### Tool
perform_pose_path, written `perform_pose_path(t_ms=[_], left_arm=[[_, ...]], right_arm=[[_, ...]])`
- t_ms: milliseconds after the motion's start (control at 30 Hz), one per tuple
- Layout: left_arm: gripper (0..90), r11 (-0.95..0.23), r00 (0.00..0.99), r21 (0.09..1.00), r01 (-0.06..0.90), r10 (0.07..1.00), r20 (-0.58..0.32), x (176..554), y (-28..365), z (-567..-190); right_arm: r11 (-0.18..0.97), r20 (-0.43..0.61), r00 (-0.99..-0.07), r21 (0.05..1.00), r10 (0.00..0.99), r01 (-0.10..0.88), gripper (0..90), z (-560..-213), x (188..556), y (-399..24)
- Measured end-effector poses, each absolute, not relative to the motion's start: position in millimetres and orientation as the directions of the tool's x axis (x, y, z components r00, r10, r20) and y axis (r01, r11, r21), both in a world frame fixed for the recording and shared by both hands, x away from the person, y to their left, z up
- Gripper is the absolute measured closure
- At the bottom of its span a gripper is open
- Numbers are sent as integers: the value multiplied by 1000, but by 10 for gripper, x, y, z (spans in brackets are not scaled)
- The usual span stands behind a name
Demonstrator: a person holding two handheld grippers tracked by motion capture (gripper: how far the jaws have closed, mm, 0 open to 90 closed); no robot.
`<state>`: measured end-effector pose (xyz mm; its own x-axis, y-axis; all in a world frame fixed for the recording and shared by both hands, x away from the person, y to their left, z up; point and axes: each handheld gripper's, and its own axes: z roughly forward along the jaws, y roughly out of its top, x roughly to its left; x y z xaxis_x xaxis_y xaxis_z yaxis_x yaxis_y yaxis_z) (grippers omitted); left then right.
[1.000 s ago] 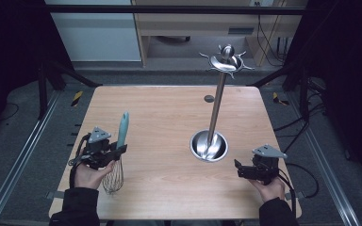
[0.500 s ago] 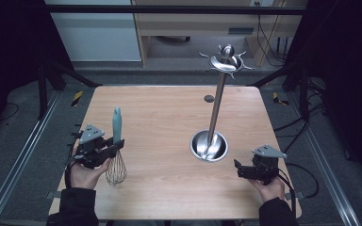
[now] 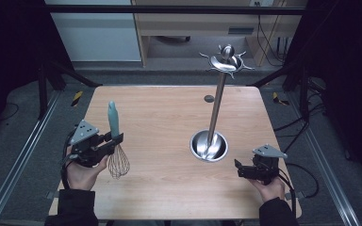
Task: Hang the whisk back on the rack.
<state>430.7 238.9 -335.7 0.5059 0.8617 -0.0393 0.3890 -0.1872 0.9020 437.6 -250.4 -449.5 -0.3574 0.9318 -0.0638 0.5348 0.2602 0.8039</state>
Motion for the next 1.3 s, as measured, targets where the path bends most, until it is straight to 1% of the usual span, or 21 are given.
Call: perform_pose_path(t_ms=[533,733,933,1300], left_arm=[[690,-208,546,916,344,838,-15,4329,2238,-3190],[690,-199,562,921,334,827,-26,4347,2166,-3131],[690,-191,574,922,337,818,-40,4411,2067,-3091],[690,-202,600,926,318,799,-32,4466,1824,-2984]], right_arm=[[255,-63,-350,804,935,537,63,-4497,4379,-2512],[256,-66,-349,807,935,533,63,-4497,4384,-2520],[246,-57,-345,808,937,535,63,-4490,4380,-2522],[248,-60,-345,808,937,534,62,-4491,4384,-2523]])
